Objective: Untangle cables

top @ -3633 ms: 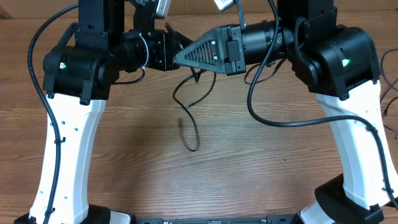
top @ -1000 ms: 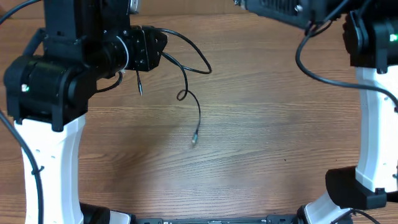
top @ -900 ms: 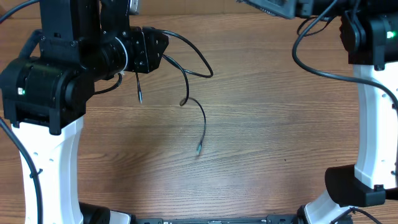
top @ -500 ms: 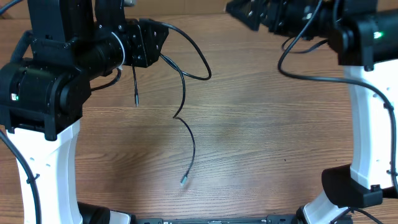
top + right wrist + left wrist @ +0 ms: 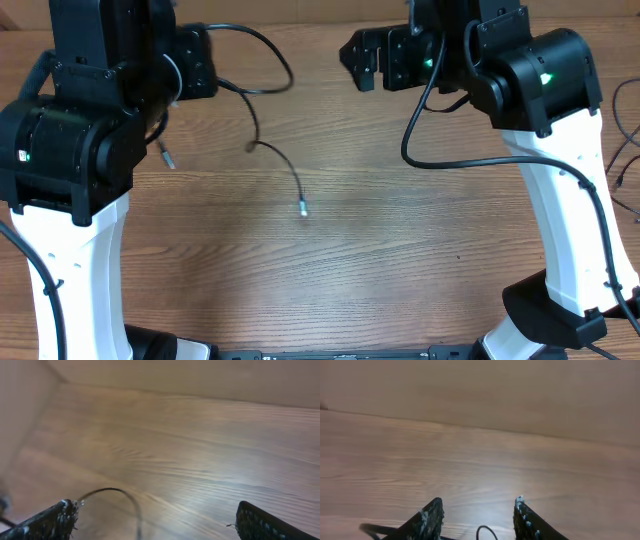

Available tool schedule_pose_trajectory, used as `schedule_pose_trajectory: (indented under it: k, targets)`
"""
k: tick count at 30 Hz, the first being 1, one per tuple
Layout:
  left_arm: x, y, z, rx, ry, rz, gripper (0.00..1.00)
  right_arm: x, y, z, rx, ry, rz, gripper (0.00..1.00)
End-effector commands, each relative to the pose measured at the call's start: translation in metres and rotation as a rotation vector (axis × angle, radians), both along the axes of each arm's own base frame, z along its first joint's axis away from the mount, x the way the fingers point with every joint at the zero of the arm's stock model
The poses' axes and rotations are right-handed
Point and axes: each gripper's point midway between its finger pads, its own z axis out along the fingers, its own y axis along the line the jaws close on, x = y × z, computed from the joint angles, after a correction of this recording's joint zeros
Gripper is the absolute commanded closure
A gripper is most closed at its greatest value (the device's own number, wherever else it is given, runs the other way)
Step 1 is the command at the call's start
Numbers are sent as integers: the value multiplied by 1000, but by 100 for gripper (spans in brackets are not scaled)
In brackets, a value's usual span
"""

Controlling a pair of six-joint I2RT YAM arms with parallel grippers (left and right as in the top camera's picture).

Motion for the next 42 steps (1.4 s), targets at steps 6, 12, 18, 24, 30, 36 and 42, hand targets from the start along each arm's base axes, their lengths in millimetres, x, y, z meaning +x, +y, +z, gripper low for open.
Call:
schedule_pose_trajectory:
  k: [6, 12, 18, 24, 30, 36, 42]
  targets:
    - [5, 22, 18, -15, -95, 245, 96, -10, 27, 15, 104, -10, 96, 0]
    - [14, 4, 11, -83, -94, 278, 96, -26, 63, 25, 143, -39, 193, 0]
    - [22, -13, 2, -101, -78, 276, 96, -33, 86, 37, 170, -88, 238, 0]
    - [22, -34, 6, -146, -85, 207, 96, -21, 88, 40, 184, -115, 203, 0]
    - [13, -63, 21, -193, -119, 125, 96, 2, 95, 20, 152, -108, 168, 0]
    - [-5, -68, 52, -211, -186, 75, 96, 29, 94, 3, 106, -124, 102, 0]
    - [-30, -52, 84, -222, -262, 64, 96, 47, 74, -7, 48, -130, 10, 0]
